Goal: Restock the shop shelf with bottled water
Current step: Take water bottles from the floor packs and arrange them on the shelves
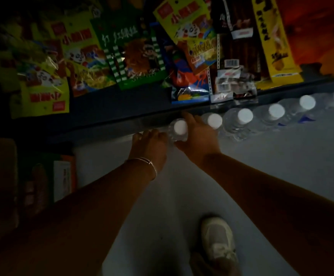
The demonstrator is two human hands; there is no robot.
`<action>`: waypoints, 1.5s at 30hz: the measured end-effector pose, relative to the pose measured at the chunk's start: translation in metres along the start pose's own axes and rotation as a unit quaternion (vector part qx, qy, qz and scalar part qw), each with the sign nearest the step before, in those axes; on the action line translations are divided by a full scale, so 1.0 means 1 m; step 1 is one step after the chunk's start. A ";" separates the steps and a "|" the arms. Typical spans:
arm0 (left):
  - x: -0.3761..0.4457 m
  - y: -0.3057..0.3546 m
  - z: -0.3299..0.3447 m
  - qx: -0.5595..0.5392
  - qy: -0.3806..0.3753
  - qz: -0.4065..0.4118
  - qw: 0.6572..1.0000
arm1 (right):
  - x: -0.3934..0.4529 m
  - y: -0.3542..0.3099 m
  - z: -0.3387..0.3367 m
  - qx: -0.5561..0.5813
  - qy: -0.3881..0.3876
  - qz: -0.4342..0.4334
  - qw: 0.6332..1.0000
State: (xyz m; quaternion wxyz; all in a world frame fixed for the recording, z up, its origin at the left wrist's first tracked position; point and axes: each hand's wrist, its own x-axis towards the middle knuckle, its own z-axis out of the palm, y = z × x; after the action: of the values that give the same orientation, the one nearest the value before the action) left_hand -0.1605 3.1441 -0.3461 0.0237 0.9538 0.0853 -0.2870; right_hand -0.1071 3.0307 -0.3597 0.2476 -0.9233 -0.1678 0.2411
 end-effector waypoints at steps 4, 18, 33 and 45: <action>0.007 -0.002 0.010 -0.016 0.011 -0.015 1.000 | 0.003 0.002 0.020 0.025 -0.011 0.000 1.000; -0.062 -0.005 -0.090 -0.005 -0.002 0.016 1.000 | -0.061 -0.056 -0.101 0.060 0.037 -0.081 0.994; -0.285 0.004 -0.435 -0.031 0.059 0.095 0.993 | -0.248 -0.285 -0.479 -0.002 0.119 -0.168 0.979; -0.497 -0.003 -0.732 0.003 0.163 0.195 0.967 | -0.406 -0.493 -0.735 0.048 0.218 -0.212 0.951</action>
State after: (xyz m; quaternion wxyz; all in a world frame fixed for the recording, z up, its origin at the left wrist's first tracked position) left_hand -0.1714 3.1415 0.5385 0.0624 0.9861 -0.1000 -0.1175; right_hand -0.1489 2.9844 0.6120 0.3676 -0.8833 -0.2904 -0.0161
